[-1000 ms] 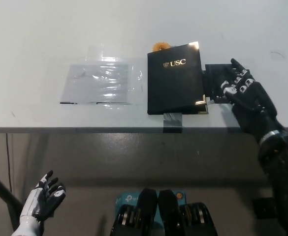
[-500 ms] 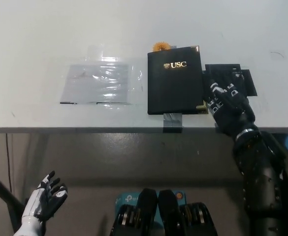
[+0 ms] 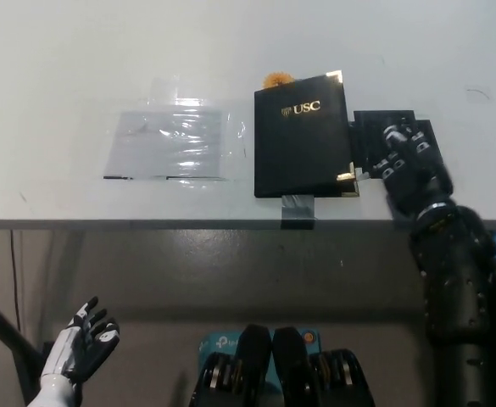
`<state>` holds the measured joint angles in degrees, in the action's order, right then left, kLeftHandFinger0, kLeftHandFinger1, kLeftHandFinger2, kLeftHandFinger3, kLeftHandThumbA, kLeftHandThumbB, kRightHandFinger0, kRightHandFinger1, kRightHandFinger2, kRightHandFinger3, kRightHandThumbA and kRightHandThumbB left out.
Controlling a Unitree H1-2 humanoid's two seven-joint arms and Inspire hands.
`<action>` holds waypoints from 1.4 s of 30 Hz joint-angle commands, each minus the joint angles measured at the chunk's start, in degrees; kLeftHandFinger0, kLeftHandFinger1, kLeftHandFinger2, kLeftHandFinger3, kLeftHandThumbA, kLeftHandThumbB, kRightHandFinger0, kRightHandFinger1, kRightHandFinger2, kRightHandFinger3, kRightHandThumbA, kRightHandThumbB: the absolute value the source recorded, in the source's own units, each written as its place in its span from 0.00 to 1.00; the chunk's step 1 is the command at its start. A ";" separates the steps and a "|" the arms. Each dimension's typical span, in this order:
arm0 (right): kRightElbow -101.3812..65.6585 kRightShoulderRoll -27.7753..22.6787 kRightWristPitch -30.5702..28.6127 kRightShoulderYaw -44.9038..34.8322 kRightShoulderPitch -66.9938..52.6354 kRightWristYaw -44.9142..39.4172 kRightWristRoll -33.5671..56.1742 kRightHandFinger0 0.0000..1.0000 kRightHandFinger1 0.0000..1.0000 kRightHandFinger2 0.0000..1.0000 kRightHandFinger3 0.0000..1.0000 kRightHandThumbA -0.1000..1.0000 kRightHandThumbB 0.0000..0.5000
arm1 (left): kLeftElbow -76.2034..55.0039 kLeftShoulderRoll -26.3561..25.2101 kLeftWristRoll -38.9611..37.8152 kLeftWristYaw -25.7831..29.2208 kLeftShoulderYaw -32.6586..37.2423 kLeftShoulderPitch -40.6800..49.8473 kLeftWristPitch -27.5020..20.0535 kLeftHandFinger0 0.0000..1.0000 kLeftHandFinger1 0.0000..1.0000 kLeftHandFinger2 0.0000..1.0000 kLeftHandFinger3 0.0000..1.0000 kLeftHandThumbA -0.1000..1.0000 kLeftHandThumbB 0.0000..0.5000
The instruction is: The robot uses its right hand to push the cover of the diary kept in the middle of the desk towards the left to open it
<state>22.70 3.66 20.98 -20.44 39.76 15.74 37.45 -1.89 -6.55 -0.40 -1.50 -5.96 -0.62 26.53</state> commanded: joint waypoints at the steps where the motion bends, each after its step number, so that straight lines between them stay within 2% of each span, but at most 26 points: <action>1: -0.38 -1.29 -3.04 -0.76 4.33 -1.96 -0.58 1.00 1.00 1.00 1.00 0.59 0.39 | -1.11 -0.55 0.29 0.48 -0.09 -0.47 0.40 1.00 1.00 1.00 1.00 0.42 0.64; 5: 0.96 -1.86 -3.35 -1.69 4.23 -2.35 -0.05 1.00 1.00 1.00 1.00 0.57 0.38 | -0.99 -0.30 0.13 0.60 -0.17 -0.49 0.40 1.00 1.00 1.00 1.00 0.41 0.69; 8: 1.76 -1.50 -3.51 -1.87 3.51 -2.67 -0.19 1.00 1.00 1.00 1.00 0.58 0.35 | -0.78 -0.35 -0.29 0.29 -0.21 -0.56 0.40 1.00 1.00 1.00 1.00 0.40 0.69; 10: 2.20 -0.63 -3.96 -1.62 2.71 -2.87 -0.56 1.00 1.00 1.00 1.00 0.59 0.33 | -0.82 -0.48 -0.13 0.25 -0.06 -0.70 0.40 1.00 1.00 1.00 1.00 0.39 0.65; 12: 3.10 0.40 -4.13 -1.42 2.21 -2.96 -0.69 1.00 1.00 1.00 1.00 0.58 0.37 | -1.15 -0.49 -0.09 0.08 0.14 -0.53 0.40 1.00 1.00 1.00 1.00 0.41 0.67; 15: 3.72 1.15 -4.85 -1.41 1.75 -3.39 -0.82 1.00 1.00 1.00 1.00 0.56 0.39 | -1.16 -0.21 0.01 0.14 0.43 -0.54 0.40 1.00 1.00 1.00 1.00 0.42 0.70; 18: 3.82 2.26 -4.77 -1.07 1.22 -3.75 -0.97 1.00 1.00 1.00 1.00 0.59 0.36 | -1.25 -0.05 -0.03 0.20 0.46 -0.51 0.40 1.00 1.00 1.00 1.00 0.42 0.72; 20: 3.79 3.08 -4.95 -0.87 0.93 -3.61 -1.36 1.00 1.00 1.00 1.00 0.60 0.35 | -1.20 -0.05 0.16 0.31 0.51 -0.57 0.40 1.00 1.00 1.00 1.00 0.41 0.69; 27: 5.11 5.20 -6.10 -1.51 0.72 -2.97 -1.25 1.00 1.00 1.00 1.00 0.58 0.31 | -1.43 -0.48 0.64 0.07 1.23 -0.37 0.40 1.00 1.00 1.00 1.00 0.45 0.73; 29: 5.54 5.33 -6.22 -1.36 0.55 -3.13 -1.39 1.00 1.00 1.00 1.00 0.58 0.30 | -1.31 -0.21 0.31 0.18 1.14 -0.33 0.40 1.00 1.00 1.00 1.00 0.43 0.70; 31: 5.76 5.37 -6.21 -1.36 0.49 -3.01 -1.37 1.00 1.00 1.00 1.00 0.58 0.30 | -1.15 0.05 -0.04 0.32 0.92 -0.34 0.40 1.00 1.00 1.00 1.00 0.41 0.70; 32: 6.02 5.64 -6.50 -1.43 0.21 -2.99 -1.31 1.00 1.00 1.00 1.00 0.58 0.30 | -0.86 -0.09 -0.07 0.14 1.00 -0.47 0.40 1.00 1.00 1.00 1.00 0.39 0.65; 33: 6.20 5.90 -6.68 -1.73 0.11 -2.99 -0.90 1.00 1.00 1.00 1.00 0.58 0.32 | -0.84 -0.25 0.39 0.15 1.25 -0.45 0.40 1.00 1.00 1.00 1.00 0.40 0.65; 39: 9.23 6.82 -7.81 -2.26 0.28 -3.58 -0.51 1.00 1.00 1.00 1.00 0.59 0.35 | -0.68 0.26 -0.14 0.22 1.12 -0.16 0.40 1.00 1.00 1.00 1.00 0.41 0.72; 42: 10.30 8.23 -8.01 -1.68 0.36 -3.61 -0.67 1.00 1.00 1.00 1.00 0.59 0.37 | -0.93 0.30 0.28 0.06 1.63 0.85 0.40 1.00 1.00 1.00 1.00 0.43 0.71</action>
<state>30.68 9.13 13.94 -22.60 38.85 13.29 36.63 -1.69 -6.17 -0.55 -1.51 -4.93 -0.52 26.55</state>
